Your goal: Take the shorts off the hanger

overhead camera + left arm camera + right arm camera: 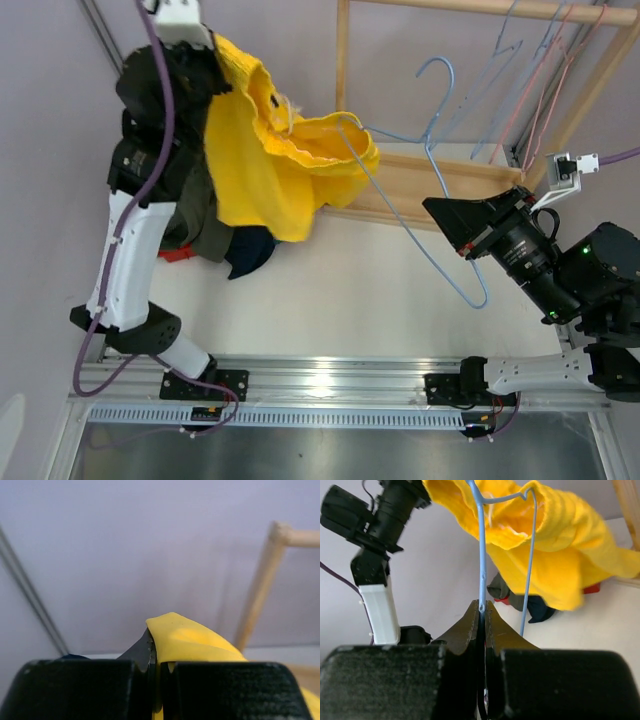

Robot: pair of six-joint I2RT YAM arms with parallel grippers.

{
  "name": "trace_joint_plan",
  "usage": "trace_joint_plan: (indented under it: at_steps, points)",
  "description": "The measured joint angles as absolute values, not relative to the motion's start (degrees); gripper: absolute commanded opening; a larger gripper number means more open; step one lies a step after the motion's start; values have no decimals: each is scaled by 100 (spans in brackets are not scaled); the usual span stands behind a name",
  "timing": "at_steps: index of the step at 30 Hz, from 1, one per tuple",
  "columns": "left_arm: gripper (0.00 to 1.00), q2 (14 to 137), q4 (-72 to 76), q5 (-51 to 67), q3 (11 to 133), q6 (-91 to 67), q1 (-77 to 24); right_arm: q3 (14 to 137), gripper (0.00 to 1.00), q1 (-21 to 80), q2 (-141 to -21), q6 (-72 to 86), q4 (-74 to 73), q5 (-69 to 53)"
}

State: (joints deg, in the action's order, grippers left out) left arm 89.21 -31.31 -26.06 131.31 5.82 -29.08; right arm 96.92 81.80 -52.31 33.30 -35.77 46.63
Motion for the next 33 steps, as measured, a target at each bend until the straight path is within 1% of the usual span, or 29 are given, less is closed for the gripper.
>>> trace_joint_plan:
  at_steps: [2, 6, 11, 12, 13, 14, 15, 16, 21, 23, 25, 27, 29, 32, 33]
  points:
    - [0, 9102, -3249, -2311, 13432, 443, -2213, 9686, 0, 8180, -5236, 3326, -3642, 4746]
    - [0, 9472, -3562, -1778, 13458, 30, -1076, 9662, 0, 8191, -5260, 3299, -3756, 4910]
    - [0, 10250, -3734, -1522, 13273, -392, -381, 9489, 0, 8191, -5225, 3194, -3795, 5229]
    - [10, 10414, -3776, -1525, 13205, -471, -309, 9474, 0, 8191, -5227, 3131, -3798, 5304]
    - [27, 10578, -3811, -1527, 13144, -523, -255, 9474, 0, 8191, -5238, 3070, -3787, 5384]
    - [47, 10755, -3865, -1522, 13107, -587, -209, 9474, 0, 8191, -5251, 2971, -3771, 5465]
    - [96, 10925, -3922, -1511, 13100, -676, -172, 9489, 0, 8191, -5269, 2851, -3756, 5544]
    - [100, 11087, -3983, -1479, 13093, -735, -145, 9529, 0, 8191, -5299, 2740, -3730, 5634]
    - [99, 11476, -4320, -1455, 13058, -1068, -102, 10136, 0, 8154, -5704, 1988, -3505, 6014]
    - [99, 11424, -4407, -1459, 12997, -1164, -104, 10473, 0, 7961, -5935, 1688, -3406, 6058]
    - [99, 11177, -4379, -1468, 12731, -1219, -102, 10860, 0, 7526, -6208, 1544, -3459, 5909]
    - [99, 10805, -4399, -1466, 12381, -1253, -102, 11430, 0, 6700, -6571, 1594, -3736, 5404]
    - [99, 10313, -4399, -1409, 12081, -1264, -104, 11909, 0, 5360, -6965, 1798, -3981, 4554]
    - [100, 9432, -4219, -1214, 11596, -1253, -123, 12066, 0, 3577, -7352, 2123, -4158, 3190]
    - [99, 9177, -4187, -1166, 11452, -1251, -130, 12062, 0, 3238, -7459, 2211, -4187, 2869]
